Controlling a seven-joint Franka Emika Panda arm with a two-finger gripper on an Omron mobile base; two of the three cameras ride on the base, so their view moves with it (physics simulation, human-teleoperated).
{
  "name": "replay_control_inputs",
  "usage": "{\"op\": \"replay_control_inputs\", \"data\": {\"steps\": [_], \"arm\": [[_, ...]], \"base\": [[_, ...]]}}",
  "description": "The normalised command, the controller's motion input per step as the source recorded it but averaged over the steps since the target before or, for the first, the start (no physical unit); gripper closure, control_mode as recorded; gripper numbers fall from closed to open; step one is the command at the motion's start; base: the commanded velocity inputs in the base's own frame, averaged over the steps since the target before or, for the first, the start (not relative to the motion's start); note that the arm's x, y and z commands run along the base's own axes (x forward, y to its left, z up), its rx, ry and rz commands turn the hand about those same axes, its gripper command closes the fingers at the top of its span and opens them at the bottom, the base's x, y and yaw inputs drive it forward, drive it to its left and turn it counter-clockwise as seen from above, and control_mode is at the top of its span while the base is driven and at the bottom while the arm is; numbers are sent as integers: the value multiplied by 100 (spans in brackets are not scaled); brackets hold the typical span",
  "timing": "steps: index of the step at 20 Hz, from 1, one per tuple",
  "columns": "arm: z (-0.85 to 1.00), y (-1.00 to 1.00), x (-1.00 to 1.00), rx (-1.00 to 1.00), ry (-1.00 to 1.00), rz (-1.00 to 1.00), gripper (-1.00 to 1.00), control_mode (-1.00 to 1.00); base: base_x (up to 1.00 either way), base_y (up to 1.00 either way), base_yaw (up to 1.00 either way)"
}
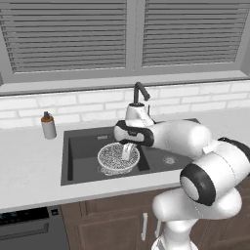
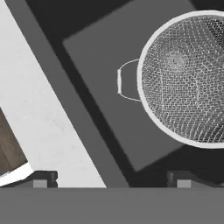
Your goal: Put the colander in the sink, put the apple in the colander, and turn on the sink faucet and pour water over the colander.
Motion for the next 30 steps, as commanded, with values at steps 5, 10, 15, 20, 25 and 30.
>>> {"op": "replay_control_inputs", "data": {"steps": [5, 10, 15, 20, 25, 30], "arm": [[48, -58, -54, 0, 0, -28, -100, -100], [55, -55, -22, 0, 0, -26, -100, -100], [52, -58, -14, 0, 0, -24, -100, -100], [32, -87, -9, 0, 0, -22, -100, -100], [21, -97, 0, 0, 2, -27, -100, -100], [12, -100, 0, 0, 8, -31, -100, -100]], "base": [[0, 0, 0], [0, 0, 0], [0, 0, 0], [0, 0, 0], [0, 0, 0], [0, 0, 0]]}}
